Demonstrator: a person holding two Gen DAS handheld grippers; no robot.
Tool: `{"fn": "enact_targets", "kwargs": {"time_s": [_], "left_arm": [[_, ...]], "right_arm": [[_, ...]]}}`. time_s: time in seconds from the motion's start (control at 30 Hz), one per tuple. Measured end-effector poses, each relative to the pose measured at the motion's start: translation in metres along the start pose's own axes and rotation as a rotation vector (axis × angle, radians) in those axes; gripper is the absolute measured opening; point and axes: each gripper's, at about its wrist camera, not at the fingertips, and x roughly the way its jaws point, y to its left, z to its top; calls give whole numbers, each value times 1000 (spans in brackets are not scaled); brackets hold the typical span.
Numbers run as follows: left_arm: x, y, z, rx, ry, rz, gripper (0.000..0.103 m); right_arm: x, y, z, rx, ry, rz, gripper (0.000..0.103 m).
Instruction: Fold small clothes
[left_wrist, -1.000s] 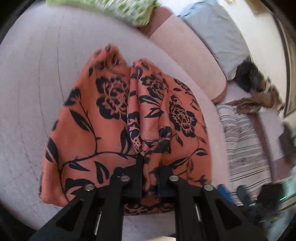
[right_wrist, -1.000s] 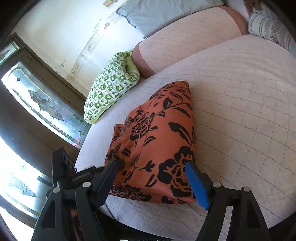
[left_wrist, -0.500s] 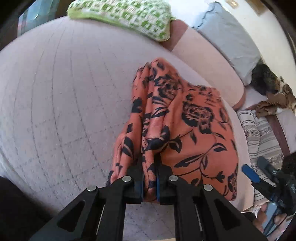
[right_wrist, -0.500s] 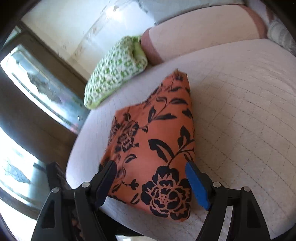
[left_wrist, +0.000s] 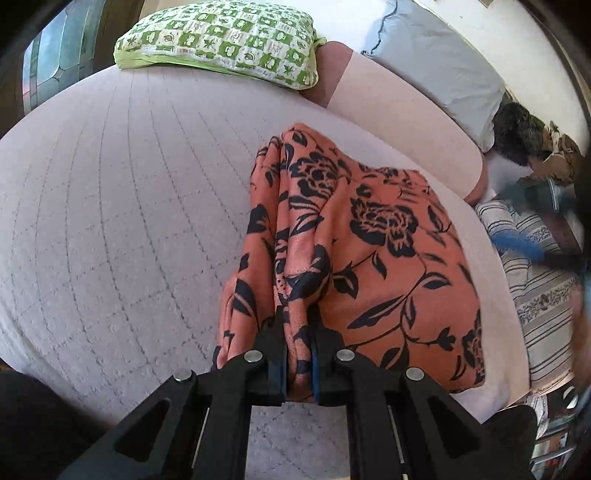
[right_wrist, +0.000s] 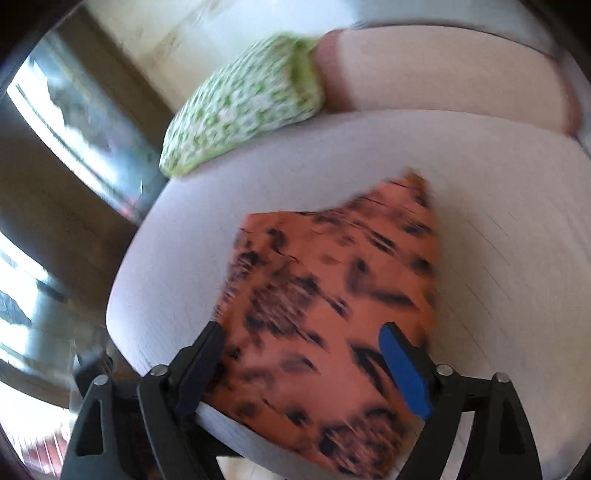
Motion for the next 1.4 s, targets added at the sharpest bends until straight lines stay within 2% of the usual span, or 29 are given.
{"fn": "enact_targets", "kwargs": {"time_s": [0.03, 0.07, 0.13, 0.17, 0.27, 0.3, 0.37, 0.4, 0.43, 0.53, 0.63, 0.67, 0.77, 0.8, 0.83, 0.87, 0.9, 0.93, 1.0, 1.07, 1.1, 1.17, 1.2, 1.23, 1.27, 1.3, 1.33, 1.4], "left_arm": [[0, 0, 0, 6, -5, 1, 9], [0, -1, 0, 15, -10, 3, 9], [-2, 1, -3, 26, -16, 5, 10], [-3, 0, -3, 33, -20, 8, 10], [-5, -1, -6, 66, -31, 14, 10], [-5, 0, -6, 65, -31, 7, 10], [-4, 1, -6, 62, -28, 3, 10], [-4, 2, -6, 61, -31, 0, 10], [-7, 2, -5, 60, -40, -3, 9], [-32, -9, -1, 110, -130, 9, 9], [-58, -19, 0, 157, -221, 29, 9], [-59, -18, 0, 163, -225, 46, 9], [-34, 1, -3, 93, -131, 87, 9], [-16, 12, -3, 44, -47, 76, 15], [-5, 21, -4, 9, 8, 49, 24], [-5, 26, -3, -17, 3, 36, 29], [-8, 31, -2, -49, 2, 17, 34], [-8, 34, -2, -71, 6, -1, 34], [-9, 35, -3, -81, 7, -9, 34], [-16, 33, -4, -80, -15, -14, 33], [-27, 31, -5, -65, -44, -10, 32], [-47, 23, -9, -18, -114, -10, 32], [-55, 18, -11, 22, -143, 12, 34], [-53, 15, -12, 46, -130, 43, 40], [-42, 14, -13, 61, -73, 66, 42], [-23, 19, -14, 48, 43, 69, 42], [-22, 27, -15, -5, 65, 44, 42], [-44, 33, -8, -55, -8, 38, 42]], "right_arm": [[21, 18, 20, -32, 83, 27, 89], [37, 30, 32, -42, 127, 35, 89], [77, 53, 54, -69, 218, -13, 89], [99, 64, 63, -92, 246, -48, 89], [144, 69, 73, -23, 312, -70, 89], [156, 68, 73, -15, 328, -112, 88], [168, 71, 69, -54, 333, -179, 69], [166, 73, 69, -85, 327, -190, 39], [163, 72, 70, -81, 329, -176, 19], [137, 63, 80, -8, 268, -77, 14], [108, 65, 83, 1, 200, 6, 14], [104, 66, 84, 11, 186, 43, 14], [126, 68, 77, -5, 207, 77, 20], [143, 65, 72, -14, 256, 50, 26], [159, 59, 64, 3, 308, 17, 28], [158, 55, 57, 27, 264, 33, 28], [150, 56, 55, 26, 211, 58, 35], [141, 57, 53, 21, 187, 92, 52], [126, 60, 53, 25, 178, 125, 67], [103, 66, 54, 2, 117, 133, 67], [90, 67, 53, 4, 84, 163, 69], [74, 57, 42, 55, 45, 236, 78], [75, 49, 34, 81, 53, 250, 84], [82, 42, 27, 98, 79, 242, 85], [98, 31, 15, 130, 126, 219, 85], [112, 19, 16, 160, 150, 226, 84], [108, 12, 12, 181, 125, 256, 83], [82, 4, 11, 229, 60, 318, 84]]}}
